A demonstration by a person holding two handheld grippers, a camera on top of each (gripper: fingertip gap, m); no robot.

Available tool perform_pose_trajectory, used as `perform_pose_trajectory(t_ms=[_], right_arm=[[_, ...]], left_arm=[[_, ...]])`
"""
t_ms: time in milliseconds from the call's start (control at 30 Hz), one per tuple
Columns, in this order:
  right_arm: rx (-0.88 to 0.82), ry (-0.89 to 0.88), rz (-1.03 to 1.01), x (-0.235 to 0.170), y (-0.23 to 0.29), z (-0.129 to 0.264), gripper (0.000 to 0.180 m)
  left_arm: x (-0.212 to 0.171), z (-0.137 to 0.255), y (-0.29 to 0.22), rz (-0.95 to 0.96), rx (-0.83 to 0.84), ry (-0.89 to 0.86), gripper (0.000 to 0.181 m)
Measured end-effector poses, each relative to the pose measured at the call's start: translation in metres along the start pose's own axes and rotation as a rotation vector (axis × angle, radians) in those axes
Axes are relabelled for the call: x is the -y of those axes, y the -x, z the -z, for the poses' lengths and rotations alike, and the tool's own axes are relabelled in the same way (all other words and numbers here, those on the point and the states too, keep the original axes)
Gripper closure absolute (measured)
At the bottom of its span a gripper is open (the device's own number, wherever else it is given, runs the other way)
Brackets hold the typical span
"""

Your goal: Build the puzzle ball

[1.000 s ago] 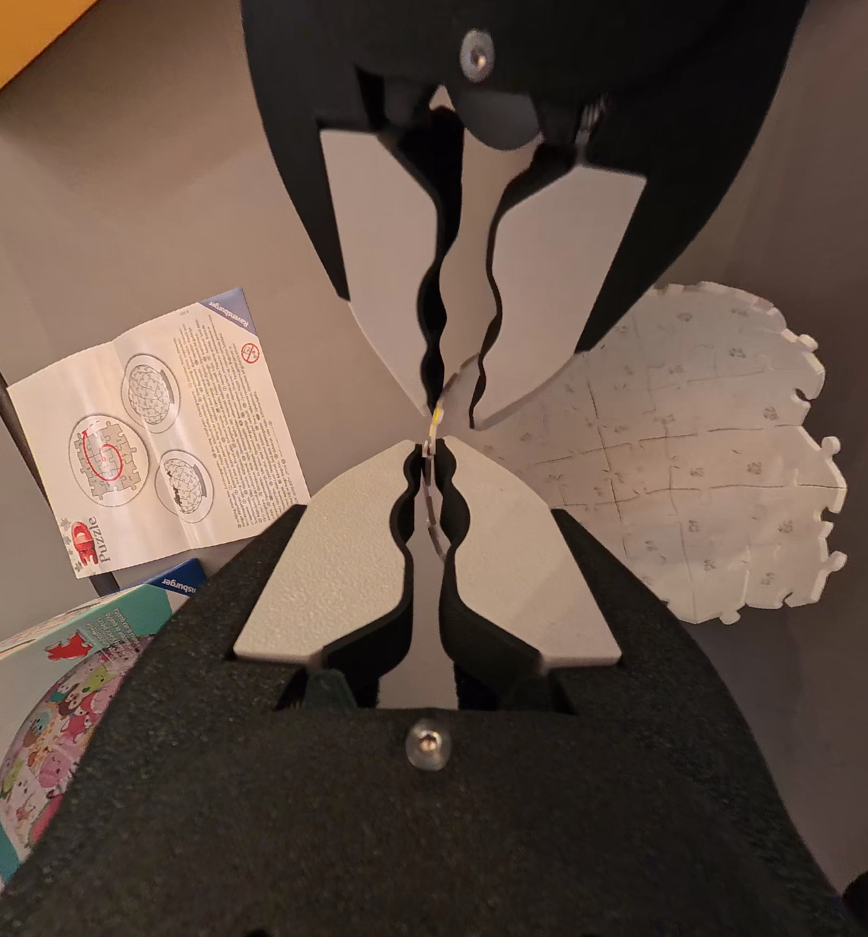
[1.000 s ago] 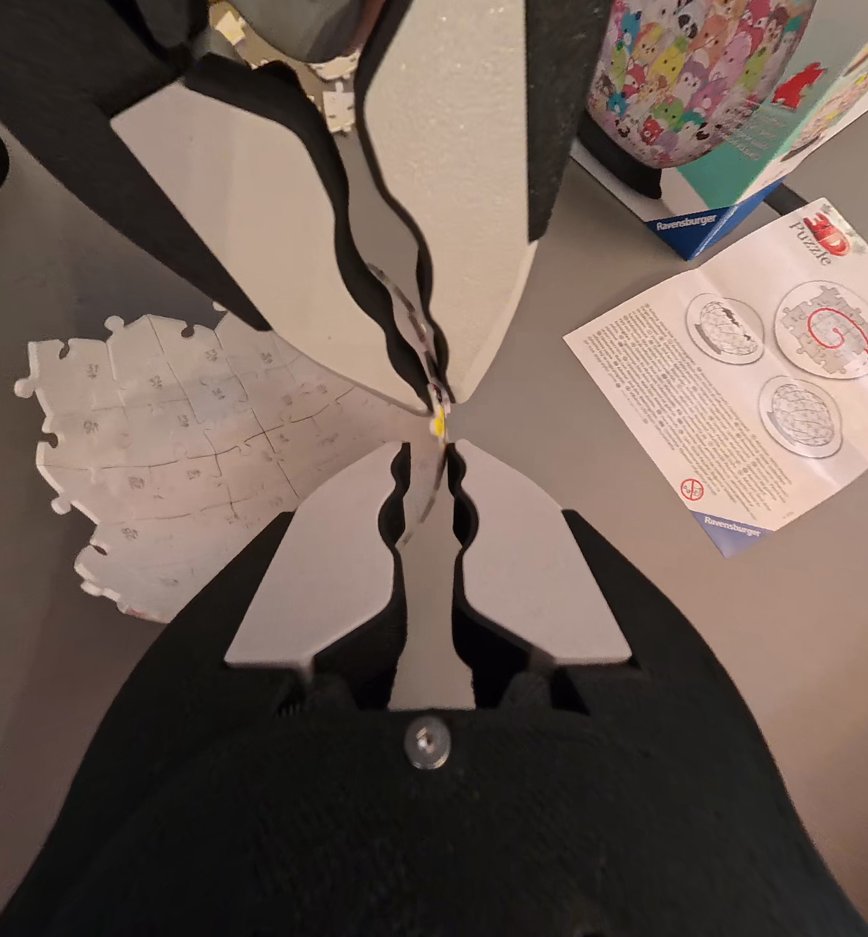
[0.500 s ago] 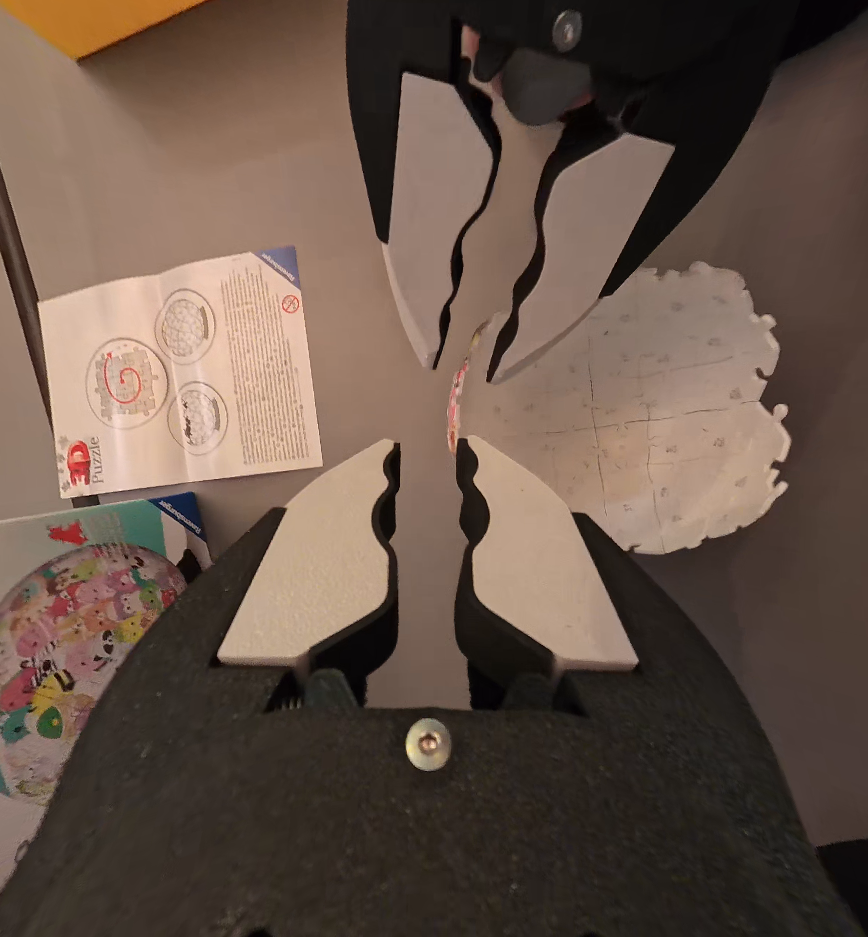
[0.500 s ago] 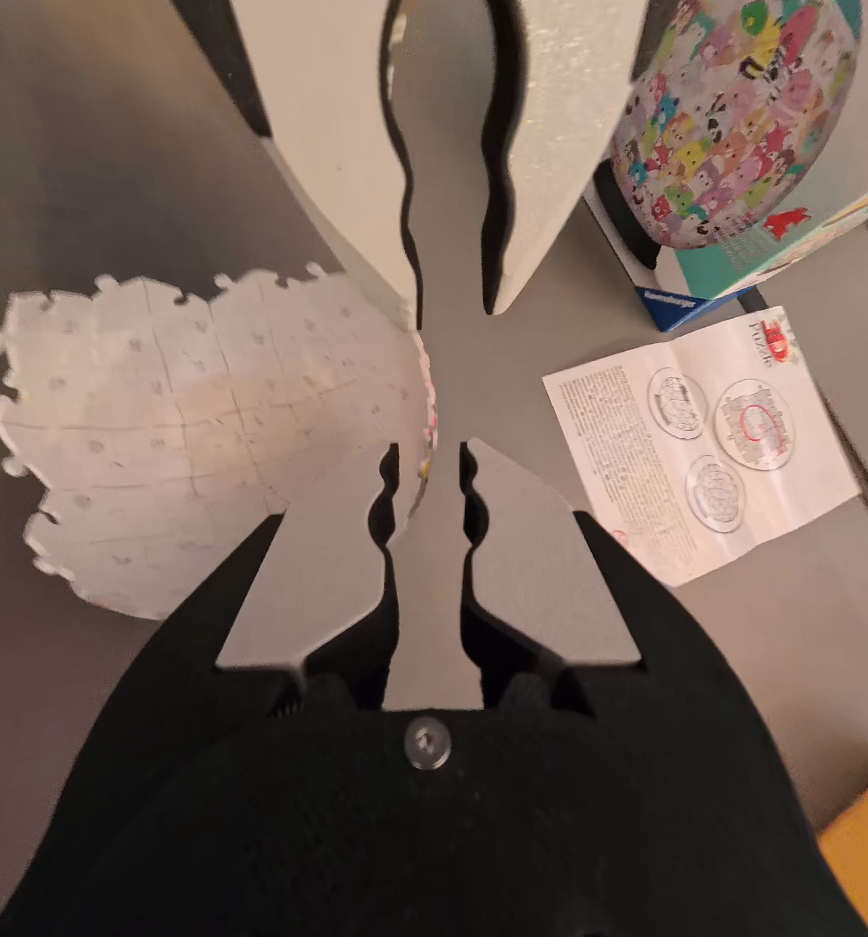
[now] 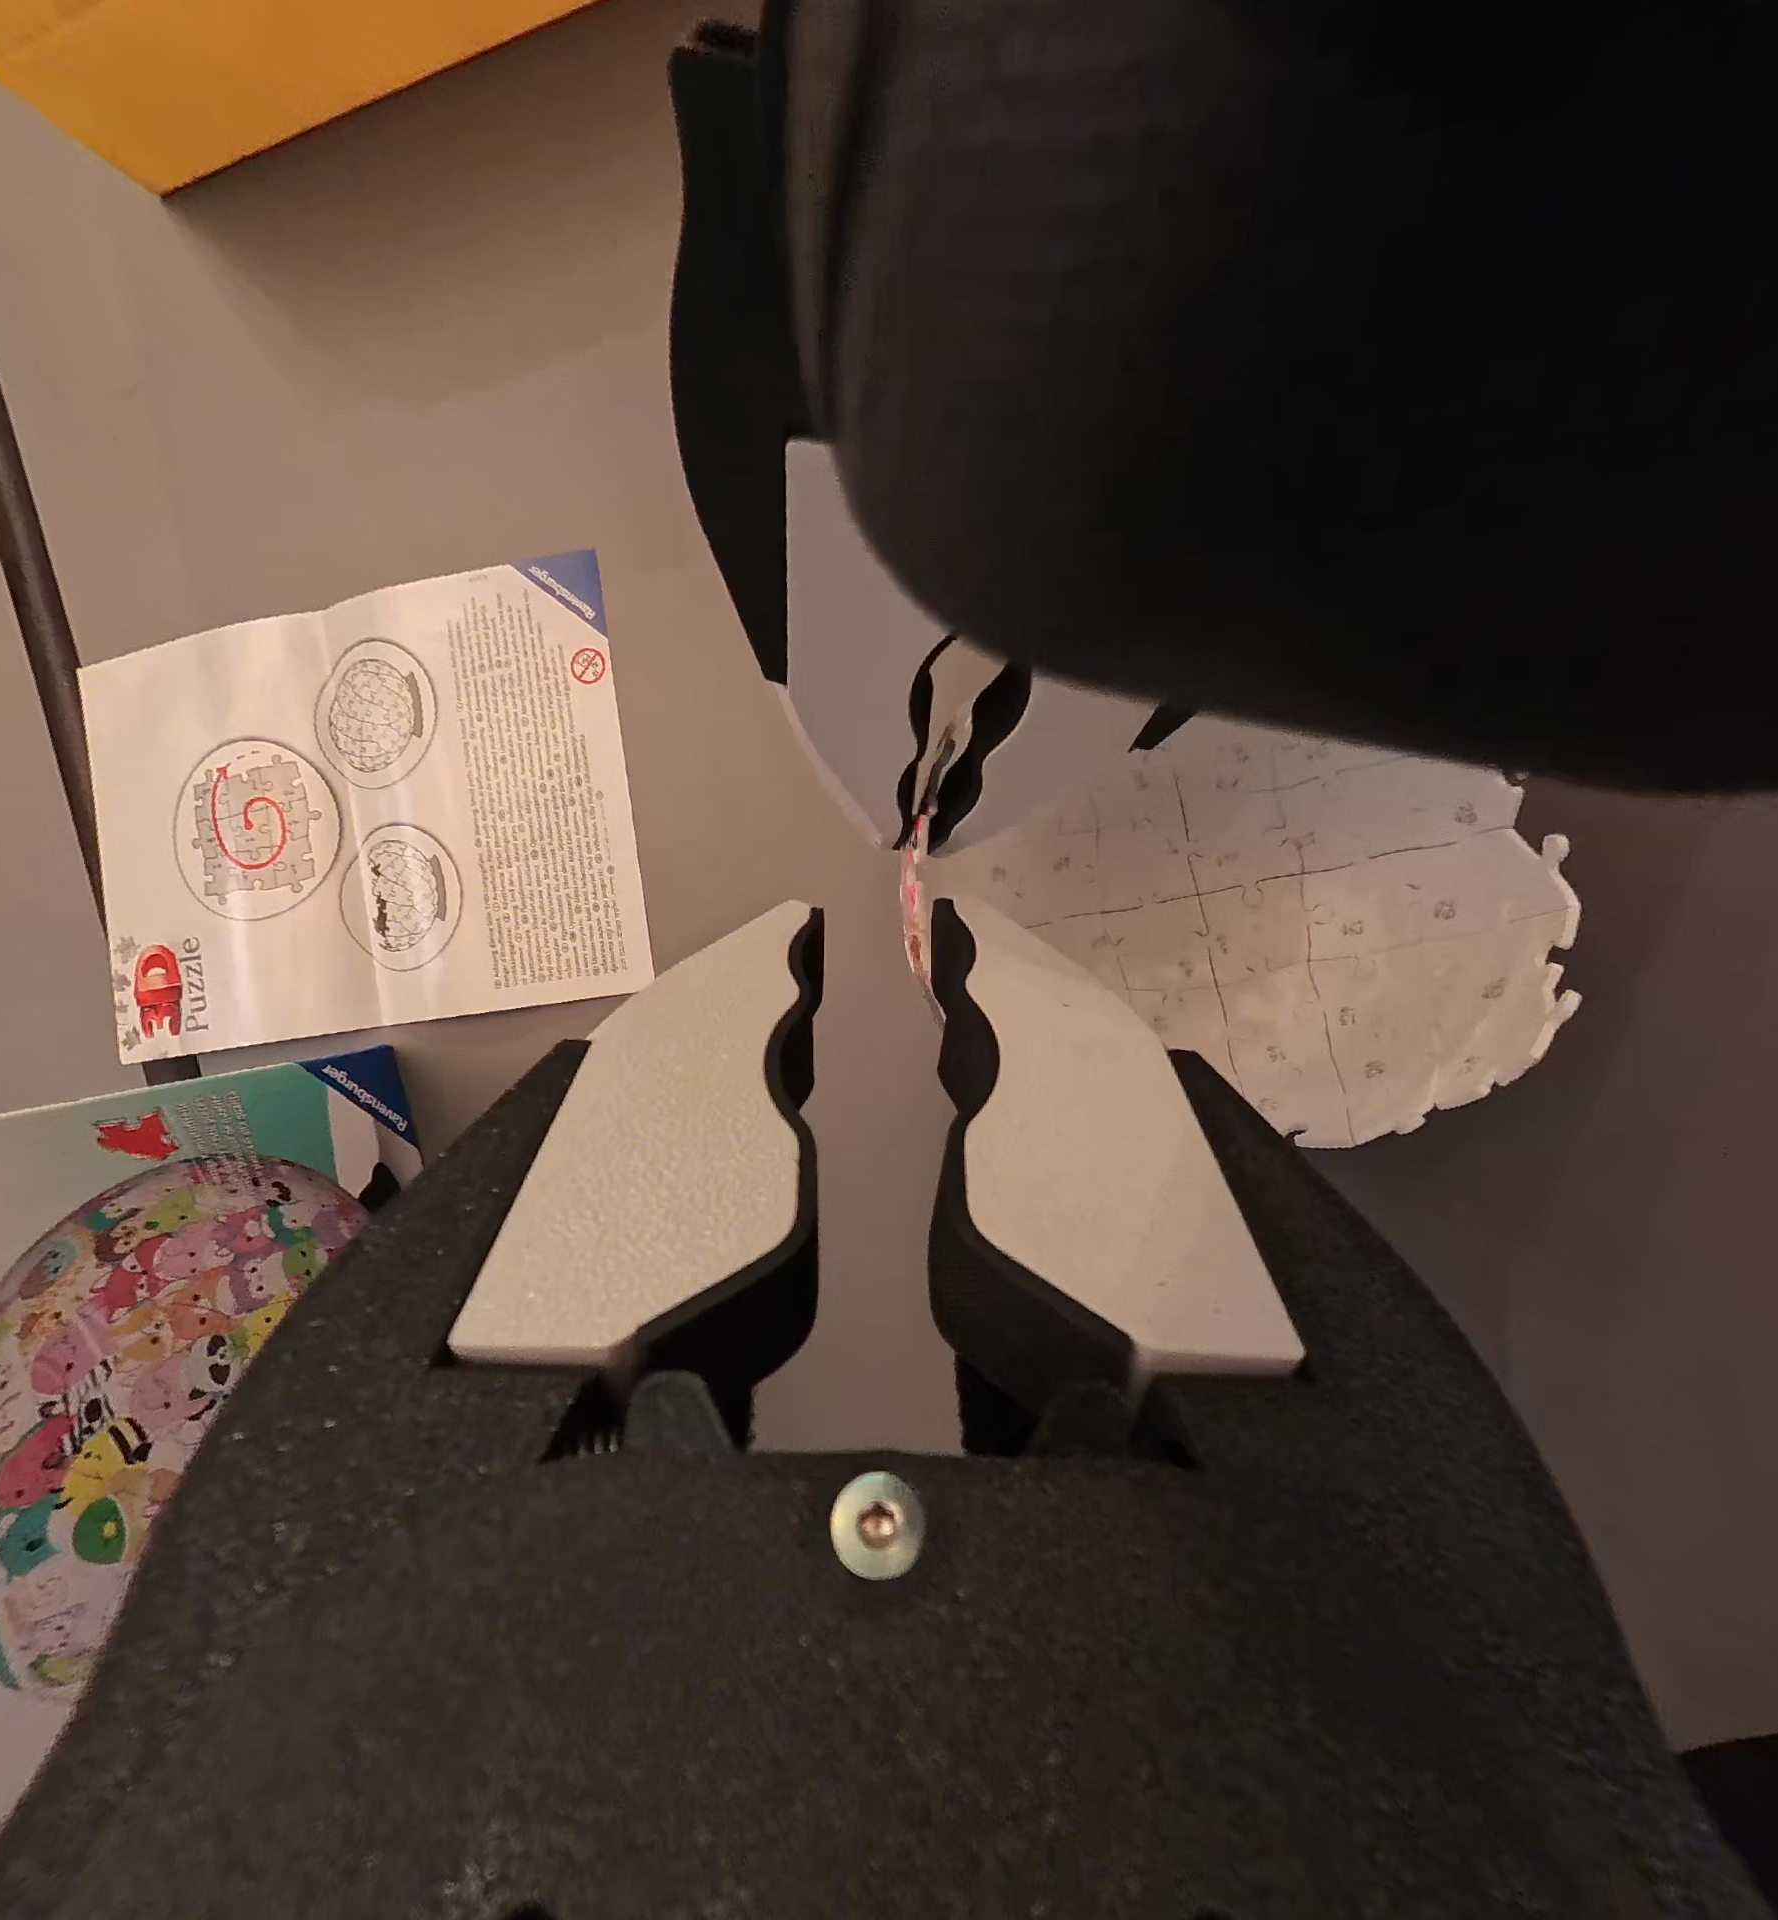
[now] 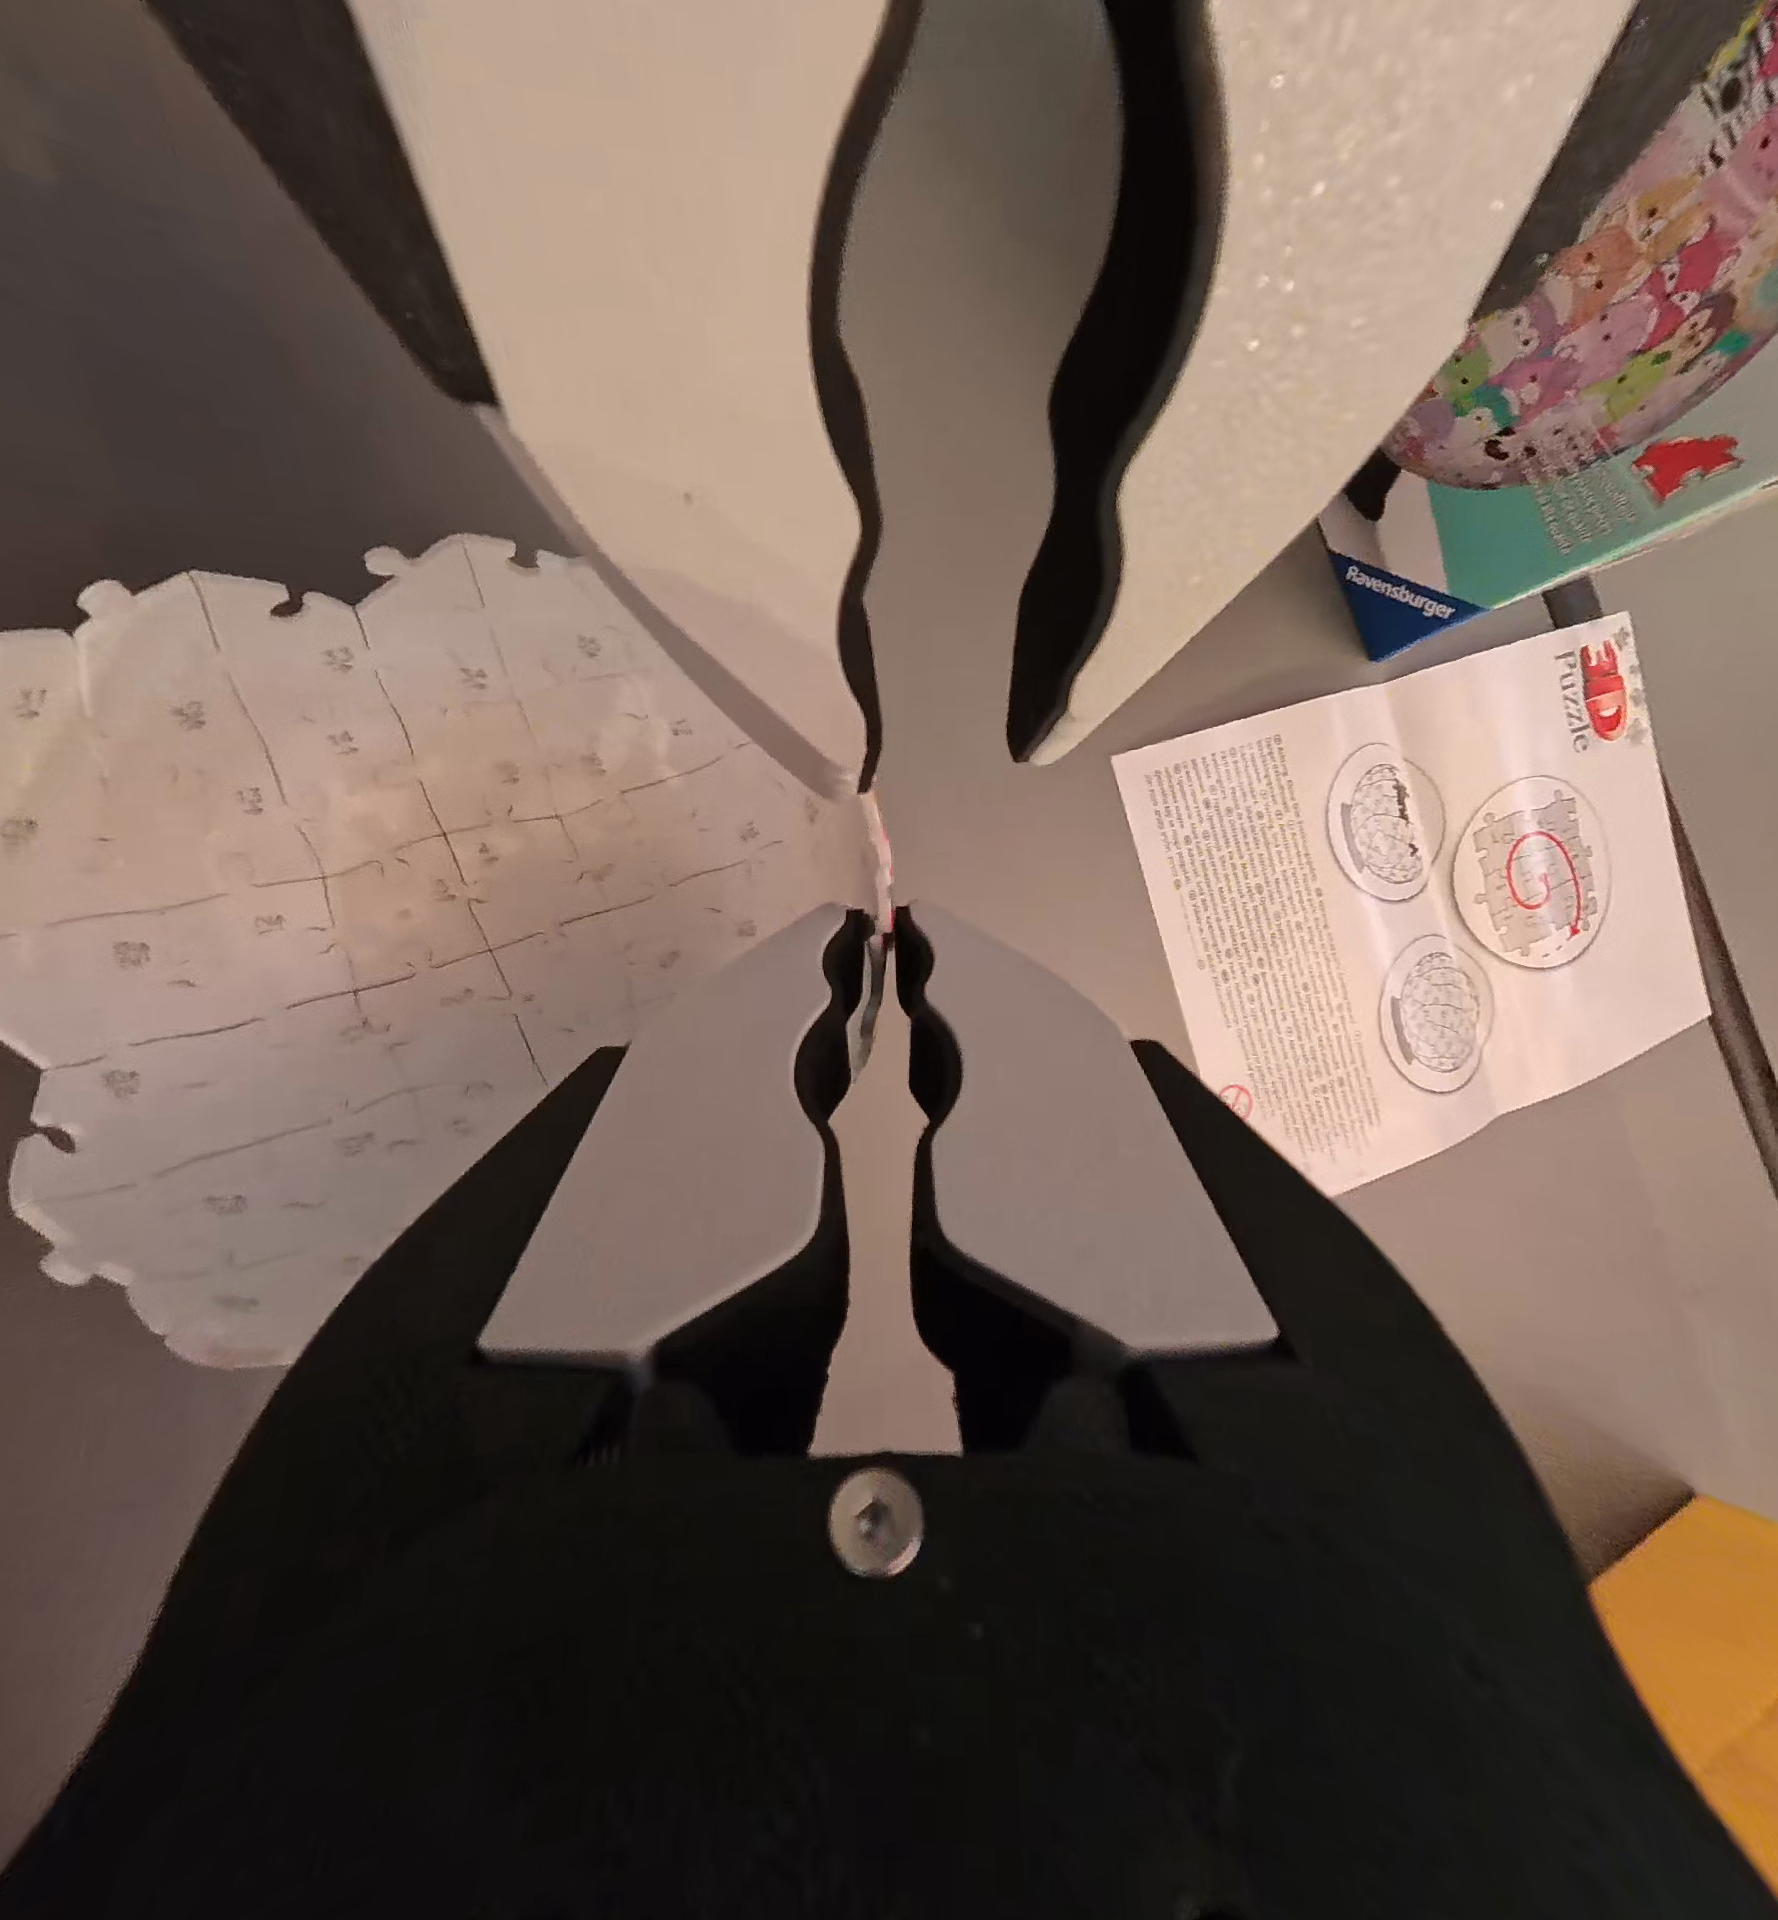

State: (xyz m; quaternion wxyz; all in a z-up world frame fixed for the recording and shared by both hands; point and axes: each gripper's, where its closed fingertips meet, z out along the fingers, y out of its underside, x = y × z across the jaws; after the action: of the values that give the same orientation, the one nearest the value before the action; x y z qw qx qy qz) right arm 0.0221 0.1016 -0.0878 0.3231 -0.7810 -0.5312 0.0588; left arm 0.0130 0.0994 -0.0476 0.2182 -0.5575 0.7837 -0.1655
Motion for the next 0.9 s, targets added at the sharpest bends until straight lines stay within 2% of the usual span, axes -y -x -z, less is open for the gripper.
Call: perform_pose_trajectory(t_ms=[400, 467, 533, 700, 900], right_arm=[[0.009, -0.012, -0.039, -0.002, 0.001, 0.002, 0.175], [0.045, -0.002, -0.047, -0.006, 0.004, 0.003, 0.160], [0.042, -0.011, -0.047, -0.008, 0.003, 0.008, 0.153], [0.010, -0.069, -0.062, -0.006, -0.004, 0.018, 0.154], [0.021, -0.025, -0.017, 0.000, -0.004, 0.008, 0.158]], left_arm=[[0.006, 0.000, -0.002, -0.007, -0.001, -0.008, 0.162], [0.006, 0.000, -0.002, -0.008, 0.001, -0.006, 0.162], [0.005, 0.001, -0.002, -0.008, 0.004, 0.000, 0.162], [0.005, 0.003, -0.001, -0.008, 0.010, -0.001, 0.163], [0.008, 0.004, 0.000, -0.007, 0.010, -0.004, 0.163]])
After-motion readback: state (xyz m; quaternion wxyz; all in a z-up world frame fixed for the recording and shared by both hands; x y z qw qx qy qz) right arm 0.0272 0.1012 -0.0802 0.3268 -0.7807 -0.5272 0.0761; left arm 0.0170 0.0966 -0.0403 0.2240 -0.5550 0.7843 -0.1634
